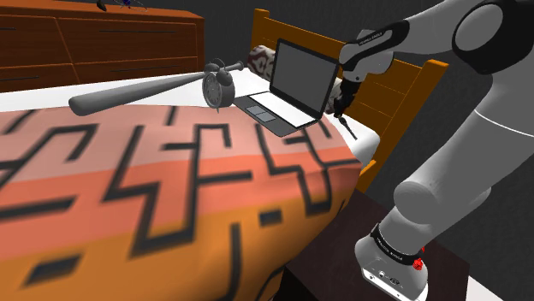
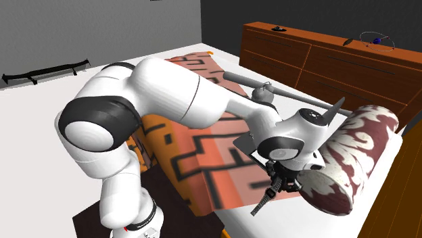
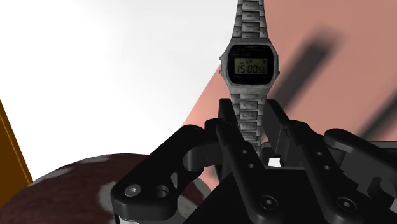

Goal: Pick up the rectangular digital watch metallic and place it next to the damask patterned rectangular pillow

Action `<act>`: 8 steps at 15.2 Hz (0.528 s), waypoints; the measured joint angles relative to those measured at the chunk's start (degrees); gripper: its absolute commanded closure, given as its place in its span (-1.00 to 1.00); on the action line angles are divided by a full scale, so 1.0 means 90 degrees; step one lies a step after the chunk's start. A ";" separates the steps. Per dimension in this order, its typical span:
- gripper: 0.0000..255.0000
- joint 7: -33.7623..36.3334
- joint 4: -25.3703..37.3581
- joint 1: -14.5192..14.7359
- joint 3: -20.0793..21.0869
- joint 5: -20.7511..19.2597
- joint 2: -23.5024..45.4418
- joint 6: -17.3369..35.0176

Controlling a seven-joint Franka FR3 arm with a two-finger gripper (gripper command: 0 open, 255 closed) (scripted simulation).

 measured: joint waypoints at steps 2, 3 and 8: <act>1.00 -0.0017 -0.0087 0.0001 0.0003 0.0027 0.0067 0.0164; 1.00 -0.0029 -0.0134 -0.0001 0.0004 0.0043 0.0107 0.0258; 1.00 -0.0060 -0.0353 -0.0006 0.0004 0.0101 0.0293 0.0647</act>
